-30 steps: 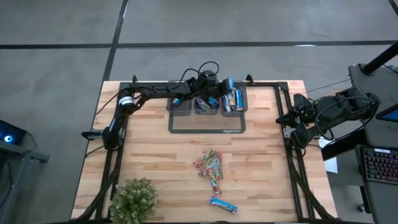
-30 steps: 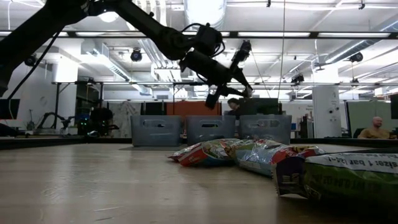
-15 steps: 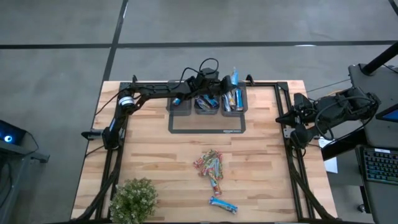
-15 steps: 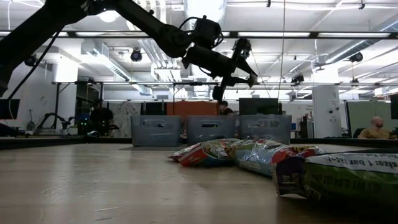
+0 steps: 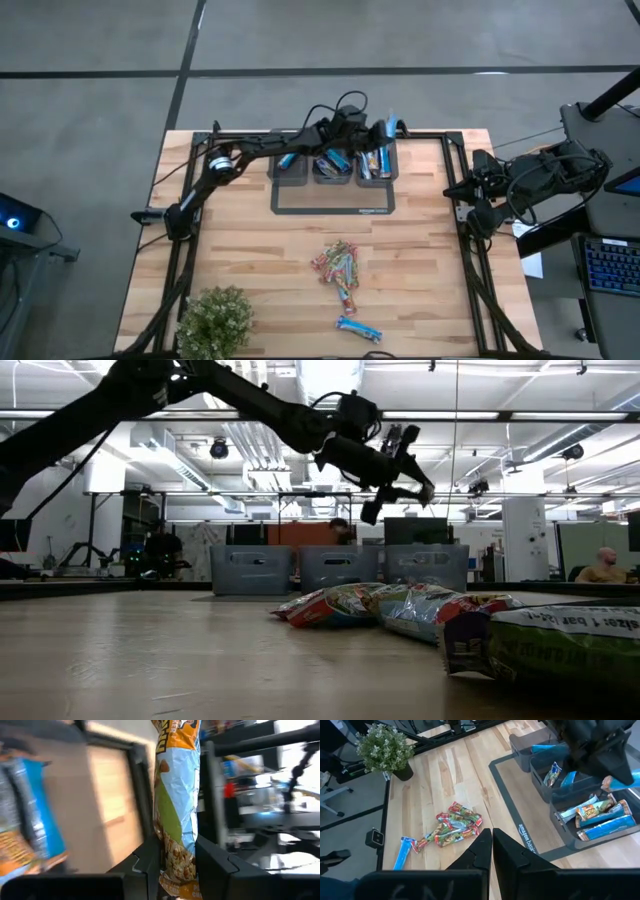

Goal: Pick and place Granola Bars by type
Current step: Put the yellow granola bar into the right black bin

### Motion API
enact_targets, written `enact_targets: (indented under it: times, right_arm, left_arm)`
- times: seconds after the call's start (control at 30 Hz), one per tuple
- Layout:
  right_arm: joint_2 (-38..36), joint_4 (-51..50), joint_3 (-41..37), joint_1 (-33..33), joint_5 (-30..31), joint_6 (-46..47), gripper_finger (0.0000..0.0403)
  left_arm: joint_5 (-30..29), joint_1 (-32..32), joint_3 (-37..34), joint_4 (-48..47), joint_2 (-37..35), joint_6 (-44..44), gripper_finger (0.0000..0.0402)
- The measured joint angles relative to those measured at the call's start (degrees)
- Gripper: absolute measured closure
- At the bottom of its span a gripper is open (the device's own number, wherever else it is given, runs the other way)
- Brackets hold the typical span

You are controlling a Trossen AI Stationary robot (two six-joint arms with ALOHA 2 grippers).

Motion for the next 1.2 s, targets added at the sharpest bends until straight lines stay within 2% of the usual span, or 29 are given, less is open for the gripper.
enact_targets:
  times: [0.17, 0.47, 1.03, 1.2]
  right_arm:
    - [0.00, 0.00, 0.00, 0.00, 0.00, -0.16, 0.0394]
    - [-0.02, -0.02, 0.00, 0.00, 0.01, -0.20, 0.0394]
    - [-0.02, -0.02, 0.00, 0.01, 0.10, -0.17, 0.0394]
    - [-0.07, -0.02, 0.00, 0.00, 0.10, -0.17, 0.0394]
  left_arm:
    - [-0.52, 0.00, 3.00, -6.37, 1.23, 0.07, 0.0314]
    - [-3.05, 0.05, 2.52, -7.81, 1.29, -1.34, 0.0314]
    - [-3.27, -0.10, 2.13, -10.91, 1.66, -1.07, 0.0314]
    - [-2.95, -0.27, 0.23, -11.34, 1.71, -1.89, 0.0296]
